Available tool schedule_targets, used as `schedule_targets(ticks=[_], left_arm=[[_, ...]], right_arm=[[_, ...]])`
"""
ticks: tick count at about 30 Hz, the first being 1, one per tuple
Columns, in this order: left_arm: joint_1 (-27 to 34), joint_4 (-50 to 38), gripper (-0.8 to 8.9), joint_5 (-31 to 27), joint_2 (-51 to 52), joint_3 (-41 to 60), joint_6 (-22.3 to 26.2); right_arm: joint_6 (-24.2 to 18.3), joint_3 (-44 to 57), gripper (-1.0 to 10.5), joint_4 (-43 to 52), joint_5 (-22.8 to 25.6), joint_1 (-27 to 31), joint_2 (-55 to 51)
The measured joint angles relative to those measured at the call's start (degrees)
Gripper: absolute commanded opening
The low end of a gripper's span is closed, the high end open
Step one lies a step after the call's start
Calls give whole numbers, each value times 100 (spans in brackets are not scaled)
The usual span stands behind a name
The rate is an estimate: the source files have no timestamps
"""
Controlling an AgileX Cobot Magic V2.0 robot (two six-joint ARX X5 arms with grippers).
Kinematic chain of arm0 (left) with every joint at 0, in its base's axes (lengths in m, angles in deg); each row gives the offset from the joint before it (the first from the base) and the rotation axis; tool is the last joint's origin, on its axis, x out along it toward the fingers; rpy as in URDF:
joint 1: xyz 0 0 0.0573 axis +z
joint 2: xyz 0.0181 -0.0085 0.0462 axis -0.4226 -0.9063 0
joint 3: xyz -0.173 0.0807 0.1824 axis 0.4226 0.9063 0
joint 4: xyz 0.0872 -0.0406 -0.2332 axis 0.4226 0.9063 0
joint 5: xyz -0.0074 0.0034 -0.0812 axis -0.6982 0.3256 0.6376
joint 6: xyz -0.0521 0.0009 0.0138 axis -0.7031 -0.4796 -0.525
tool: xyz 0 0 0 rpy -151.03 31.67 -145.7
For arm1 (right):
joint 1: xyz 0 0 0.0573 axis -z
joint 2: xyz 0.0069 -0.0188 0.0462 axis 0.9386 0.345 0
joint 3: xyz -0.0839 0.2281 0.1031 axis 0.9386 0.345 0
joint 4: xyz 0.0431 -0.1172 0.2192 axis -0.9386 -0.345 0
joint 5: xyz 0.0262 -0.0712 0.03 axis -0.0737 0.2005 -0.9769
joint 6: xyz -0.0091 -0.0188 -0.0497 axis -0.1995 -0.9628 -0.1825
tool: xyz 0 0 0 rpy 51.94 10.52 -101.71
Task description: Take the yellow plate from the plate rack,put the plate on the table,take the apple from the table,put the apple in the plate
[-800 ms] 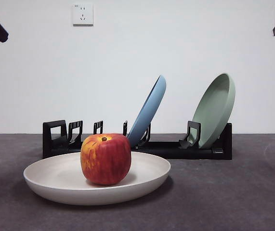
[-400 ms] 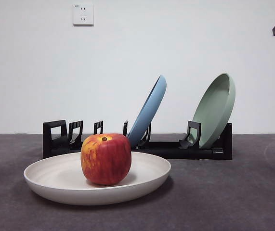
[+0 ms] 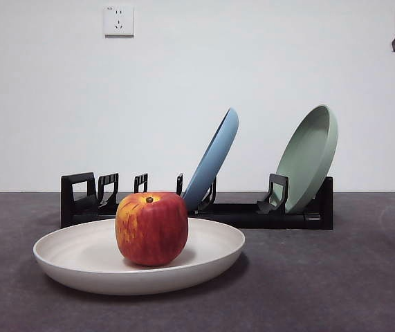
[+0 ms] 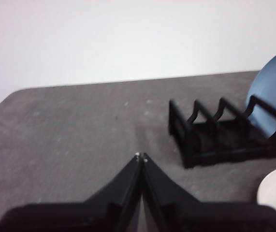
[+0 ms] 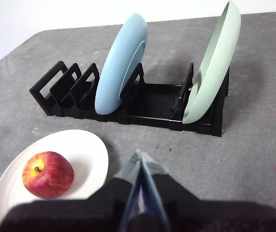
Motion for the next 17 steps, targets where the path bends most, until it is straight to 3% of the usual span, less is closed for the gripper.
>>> schedule_targets(ticks=[8,17], left_arm=[[66,-33,-3,4,474,590,31],[66,483,-3,4,579,588,57]], right_arm=[[0,0,1,0,0,0,0],[0,0,1,0,-2,0,0]])
